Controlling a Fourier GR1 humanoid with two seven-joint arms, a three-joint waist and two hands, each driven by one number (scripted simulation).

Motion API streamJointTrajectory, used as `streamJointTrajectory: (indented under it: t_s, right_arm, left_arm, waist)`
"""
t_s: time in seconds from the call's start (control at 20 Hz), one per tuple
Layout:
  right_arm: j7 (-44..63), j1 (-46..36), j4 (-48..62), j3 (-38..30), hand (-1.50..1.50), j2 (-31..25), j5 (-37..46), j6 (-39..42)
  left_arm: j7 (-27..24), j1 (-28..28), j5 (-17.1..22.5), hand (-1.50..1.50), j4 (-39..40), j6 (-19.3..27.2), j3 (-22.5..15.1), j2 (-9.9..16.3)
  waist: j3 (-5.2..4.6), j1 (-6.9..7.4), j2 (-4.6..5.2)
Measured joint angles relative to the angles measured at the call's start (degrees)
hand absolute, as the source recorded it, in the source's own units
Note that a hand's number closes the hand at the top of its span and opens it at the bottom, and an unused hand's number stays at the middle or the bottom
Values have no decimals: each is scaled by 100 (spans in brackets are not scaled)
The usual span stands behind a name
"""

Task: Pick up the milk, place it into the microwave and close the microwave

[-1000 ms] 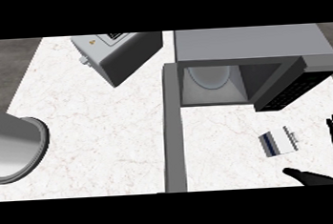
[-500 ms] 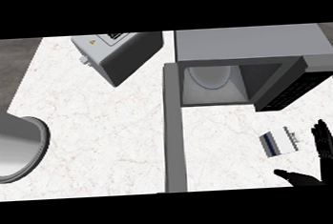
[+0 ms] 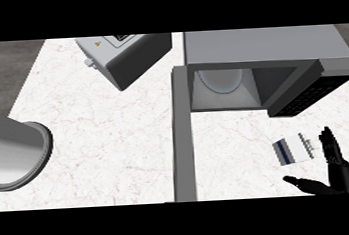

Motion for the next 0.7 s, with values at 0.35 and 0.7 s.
streamJointTrajectory:
  t_s: [0.35, 0.7]
  right_arm:
    - [-484, -698, 1330, -160, -150, -102, -18, 9]
    - [-630, -1007, 1855, -203, 150, -182, -59, 280]
  left_arm:
    - [109, -10, 277, -150, -12, -121, 203, 64]
    - [187, -93, 257, -150, 141, -289, 174, 16]
  waist:
    - [7, 32, 14]
    - [-5, 48, 25]
